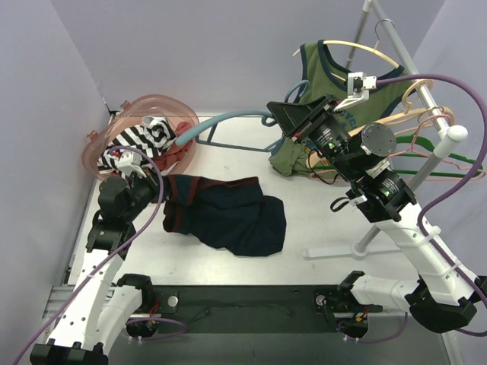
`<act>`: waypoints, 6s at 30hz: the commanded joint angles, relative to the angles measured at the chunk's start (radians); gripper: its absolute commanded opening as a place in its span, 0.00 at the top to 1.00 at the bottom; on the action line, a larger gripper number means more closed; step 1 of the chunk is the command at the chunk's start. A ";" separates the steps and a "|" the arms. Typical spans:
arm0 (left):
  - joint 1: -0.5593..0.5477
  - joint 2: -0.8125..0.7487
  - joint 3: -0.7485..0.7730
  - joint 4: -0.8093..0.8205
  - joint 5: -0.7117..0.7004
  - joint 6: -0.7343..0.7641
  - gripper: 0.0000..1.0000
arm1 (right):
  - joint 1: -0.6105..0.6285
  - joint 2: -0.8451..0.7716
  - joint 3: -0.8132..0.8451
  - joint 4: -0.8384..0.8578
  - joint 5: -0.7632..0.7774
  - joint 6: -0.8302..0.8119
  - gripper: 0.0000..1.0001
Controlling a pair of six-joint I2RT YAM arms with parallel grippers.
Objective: Remove the tank top from the hanger
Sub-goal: Remove the tank top from the hanger, then pick up the tank top from the center of the board, then place the tank top in the bin, then place the hanger at the clothesline.
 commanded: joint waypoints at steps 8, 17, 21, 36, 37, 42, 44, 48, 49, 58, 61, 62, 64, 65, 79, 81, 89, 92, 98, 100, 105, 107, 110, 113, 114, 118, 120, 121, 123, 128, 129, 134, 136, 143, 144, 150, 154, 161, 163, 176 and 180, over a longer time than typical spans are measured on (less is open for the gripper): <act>-0.270 0.121 -0.035 -0.036 -0.170 0.012 1.00 | -0.003 -0.074 0.016 -0.037 -0.191 -0.033 1.00; -0.495 0.366 -0.007 0.028 -0.394 -0.002 0.91 | 0.001 -0.146 -0.002 -0.082 -0.237 -0.072 1.00; -0.593 0.499 0.037 0.047 -0.431 0.038 0.44 | 0.004 -0.172 0.002 -0.102 -0.236 -0.091 1.00; -0.676 0.926 0.243 -0.048 -0.481 0.106 0.12 | 0.005 -0.231 0.031 -0.138 -0.229 -0.131 1.00; -0.677 0.940 0.244 -0.053 -0.497 0.101 0.12 | 0.004 -0.231 0.036 -0.145 -0.229 -0.136 1.00; -0.679 1.003 0.232 -0.093 -0.550 0.080 0.30 | 0.005 -0.240 0.022 -0.148 -0.219 -0.142 1.00; -0.677 1.002 0.227 -0.093 -0.560 0.068 0.47 | 0.005 -0.246 0.008 -0.143 -0.214 -0.141 1.00; -0.679 0.956 0.229 -0.093 -0.564 0.046 1.00 | 0.007 -0.249 0.004 -0.143 -0.208 -0.142 1.00; -0.677 0.940 0.238 -0.096 -0.564 0.043 1.00 | 0.005 -0.249 0.004 -0.143 -0.208 -0.142 1.00; -0.670 0.577 0.284 -0.091 -0.632 0.090 1.00 | 0.007 -0.274 -0.056 -0.137 -0.226 -0.130 1.00; -0.627 0.483 0.341 -0.107 -0.681 0.124 1.00 | 0.005 -0.283 -0.071 -0.142 -0.231 -0.125 1.00; -0.587 0.450 0.358 -0.120 -0.687 0.132 1.00 | 0.005 -0.285 -0.076 -0.143 -0.232 -0.125 1.00; -0.537 0.422 0.420 -0.127 -0.679 0.164 1.00 | 0.005 -0.286 -0.081 -0.149 -0.248 -0.122 1.00; -0.509 0.403 0.442 -0.136 -0.670 0.172 1.00 | 0.008 -0.288 -0.085 -0.151 -0.252 -0.119 1.00; -0.072 0.598 1.000 -0.202 -0.616 0.319 1.00 | 0.007 -0.289 -0.101 -0.195 -0.271 -0.122 1.00; -0.032 0.656 1.030 -0.213 -0.615 0.315 1.00 | 0.007 -0.291 -0.107 -0.197 -0.266 -0.125 1.00; 0.097 0.810 0.755 -0.082 -0.428 0.175 1.00 | 0.008 -0.274 -0.153 -0.189 -0.280 -0.125 1.00; 0.175 0.912 0.630 -0.016 -0.295 0.068 1.00 | 0.008 -0.258 -0.153 -0.191 -0.285 -0.122 1.00; 0.240 1.034 0.638 -0.038 -0.152 0.049 0.87 | 0.010 -0.239 -0.120 -0.229 -0.288 -0.144 1.00; 0.241 1.011 0.646 -0.048 -0.150 0.066 0.72 | 0.011 -0.242 -0.128 -0.229 -0.283 -0.144 1.00; 0.243 0.956 0.743 -0.142 -0.199 0.129 0.34 | 0.011 -0.235 -0.151 -0.211 -0.277 -0.133 1.00; 0.241 0.923 0.776 -0.193 -0.216 0.152 0.26 | 0.011 -0.225 -0.145 -0.215 -0.272 -0.139 1.00; 0.243 0.870 0.818 -0.225 -0.161 0.172 0.18 | 0.011 -0.205 -0.133 -0.238 -0.257 -0.165 1.00; 0.243 0.805 0.826 -0.234 -0.101 0.173 0.03 | 0.013 -0.182 -0.122 -0.269 -0.220 -0.193 1.00; 0.241 0.790 0.824 -0.234 -0.075 0.173 0.03 | 0.014 -0.176 -0.119 -0.280 -0.219 -0.194 1.00; 0.228 0.689 0.794 -0.198 0.109 0.175 0.04 | 0.017 -0.119 -0.085 -0.312 -0.229 -0.211 1.00; 0.217 0.655 0.763 -0.159 0.290 0.152 0.04 | 0.020 -0.094 -0.058 -0.336 -0.207 -0.237 1.00; 0.202 0.624 0.734 -0.119 0.354 0.144 0.04 | 0.020 -0.067 -0.047 -0.349 -0.193 -0.248 1.00; 0.177 0.592 0.711 -0.108 0.435 0.150 0.04 | 0.025 -0.038 -0.024 -0.373 -0.154 -0.282 1.00; 0.090 0.485 0.622 -0.076 0.564 0.149 0.09 | 0.030 0.056 0.004 -0.378 -0.105 -0.319 1.00; 0.084 0.472 0.612 -0.075 0.572 0.141 0.10 | 0.030 0.070 0.008 -0.378 -0.073 -0.323 1.00; 0.079 0.396 0.582 -0.042 0.650 0.107 0.15 | 0.030 0.163 0.114 -0.445 0.037 -0.421 1.00; 0.077 0.391 0.588 -0.032 0.692 0.100 0.18 | 0.027 0.200 0.143 -0.461 0.091 -0.446 1.00; 0.070 0.366 0.556 -0.004 0.787 0.097 0.22 | 0.016 0.268 0.232 -0.481 0.156 -0.472 1.00; 0.067 0.363 0.553 -0.004 0.795 0.103 0.23 | 0.016 0.278 0.238 -0.481 0.159 -0.469 1.00; 0.045 0.351 0.531 -0.021 0.822 0.150 0.22 | 0.014 0.318 0.297 -0.491 0.157 -0.449 1.00; 0.045 0.362 0.548 -0.116 0.795 0.242 0.30 | 0.014 0.318 0.303 -0.499 0.173 -0.440 1.00; 0.028 0.350 0.545 -0.128 0.723 0.316 1.00 | 0.013 0.295 0.294 -0.493 0.148 -0.427 1.00; 0.021 0.340 0.533 -0.076 0.717 0.305 1.00 | 0.013 0.280 0.292 -0.488 0.130 -0.427 1.00; -0.061 0.420 0.621 0.025 0.626 0.434 1.00 | 0.037 0.053 0.153 -0.482 -0.180 -0.506 0.15; -0.142 0.475 0.698 0.053 0.560 0.483 1.00 | 0.105 -0.042 0.030 -0.505 -0.320 -0.581 0.12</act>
